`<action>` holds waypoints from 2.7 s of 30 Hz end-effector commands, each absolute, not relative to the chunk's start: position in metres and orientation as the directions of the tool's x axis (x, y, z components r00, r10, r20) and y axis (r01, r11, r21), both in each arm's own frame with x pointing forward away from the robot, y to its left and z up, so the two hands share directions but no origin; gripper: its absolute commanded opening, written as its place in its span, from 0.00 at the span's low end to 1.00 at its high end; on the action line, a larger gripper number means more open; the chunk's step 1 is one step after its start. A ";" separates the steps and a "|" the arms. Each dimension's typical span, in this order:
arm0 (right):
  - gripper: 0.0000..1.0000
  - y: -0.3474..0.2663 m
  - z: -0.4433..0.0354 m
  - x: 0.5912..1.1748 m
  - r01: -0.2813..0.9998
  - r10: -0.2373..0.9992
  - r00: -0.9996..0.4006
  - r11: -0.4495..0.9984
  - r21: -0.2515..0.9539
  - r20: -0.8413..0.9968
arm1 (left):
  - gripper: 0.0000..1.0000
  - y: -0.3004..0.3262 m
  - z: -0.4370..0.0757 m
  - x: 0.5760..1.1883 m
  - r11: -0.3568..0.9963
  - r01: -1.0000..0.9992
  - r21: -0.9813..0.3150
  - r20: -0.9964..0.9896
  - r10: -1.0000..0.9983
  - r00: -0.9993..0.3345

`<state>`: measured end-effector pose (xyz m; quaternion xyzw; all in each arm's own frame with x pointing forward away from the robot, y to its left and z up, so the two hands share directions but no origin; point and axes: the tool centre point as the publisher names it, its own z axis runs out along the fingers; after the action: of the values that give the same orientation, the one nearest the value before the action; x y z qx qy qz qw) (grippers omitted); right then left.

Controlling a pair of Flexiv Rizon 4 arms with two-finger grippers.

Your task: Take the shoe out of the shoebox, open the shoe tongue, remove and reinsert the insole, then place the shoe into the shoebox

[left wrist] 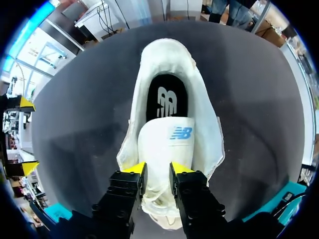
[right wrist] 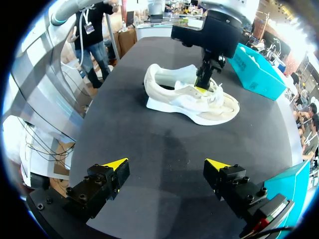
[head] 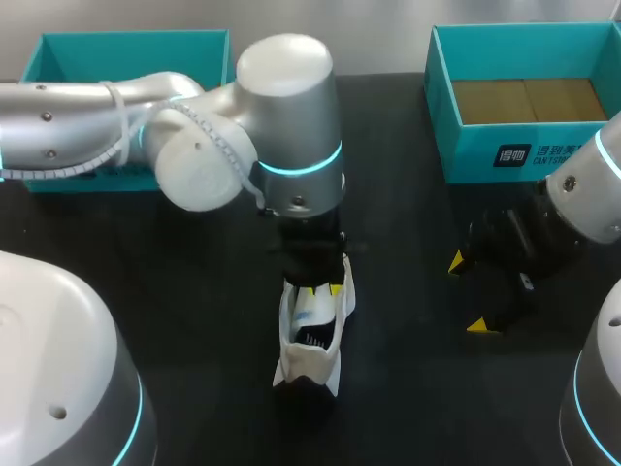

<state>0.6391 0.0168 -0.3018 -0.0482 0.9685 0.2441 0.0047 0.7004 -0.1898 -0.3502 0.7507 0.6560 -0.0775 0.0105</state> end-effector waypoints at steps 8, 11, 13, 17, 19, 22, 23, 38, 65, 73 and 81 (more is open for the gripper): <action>1.00 0.017 -0.302 0.639 -0.096 -0.091 -0.995 0.877 0.471 -0.034 | 0.33 -0.157 -0.293 0.688 -0.088 0.992 -0.095 -0.123 0.989 0.076; 1.00 0.017 -0.302 0.639 -0.096 -0.091 -0.995 0.877 0.471 -0.034 | 0.36 -0.158 -0.289 0.681 -0.049 0.991 -0.122 -0.101 0.994 0.037; 1.00 0.017 -0.302 0.639 -0.096 -0.091 -0.995 0.877 0.471 -0.034 | 0.43 -0.158 -0.287 0.675 -0.021 0.992 -0.126 -0.088 0.996 0.010; 1.00 0.017 -0.302 0.639 -0.096 -0.091 -0.995 0.877 0.471 -0.034 | 0.61 -0.156 -0.282 0.666 0.048 0.988 -0.144 -0.074 0.996 -0.059; 1.00 0.017 -0.302 0.639 -0.096 -0.091 -0.995 0.877 0.471 -0.034 | 0.93 -0.153 -0.279 0.662 0.108 0.984 -0.139 -0.066 0.991 -0.118; 1.00 0.017 -0.302 0.639 -0.096 -0.091 -0.995 0.877 0.471 -0.034 | 1.00 -0.147 -0.276 0.654 0.231 0.958 -0.169 -0.070 0.967 -0.246; 1.00 0.017 -0.302 0.639 -0.096 -0.091 -0.995 0.877 0.471 -0.034 | 1.00 -0.145 -0.275 0.651 0.281 0.943 -0.181 -0.085 0.950 -0.299; 1.00 0.017 -0.302 0.639 -0.096 -0.091 -0.995 0.877 0.471 -0.034 | 1.00 -0.142 -0.273 0.646 0.306 0.934 -0.185 -0.086 0.942 -0.326; 1.00 0.017 -0.302 0.639 -0.096 -0.091 -0.995 0.877 0.471 -0.034 | 1.00 -0.127 -0.276 0.591 0.941 0.294 -0.166 0.119 0.315 -0.941; 1.00 0.017 -0.302 0.639 -0.096 -0.091 -0.995 0.877 0.471 -0.034 | 1.00 -0.135 -0.297 0.561 0.965 0.239 -0.106 0.048 0.245 -0.968; 1.00 0.017 -0.302 0.639 -0.096 -0.091 -0.995 0.877 0.471 -0.034 | 1.00 -0.142 -0.316 0.550 0.965 0.238 -0.106 0.001 0.240 -0.971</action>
<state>0.6391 0.0168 -0.3018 -0.0482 0.9685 0.2441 0.0047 0.5543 -0.1408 -0.3051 0.1236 0.9910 -0.0503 -0.0134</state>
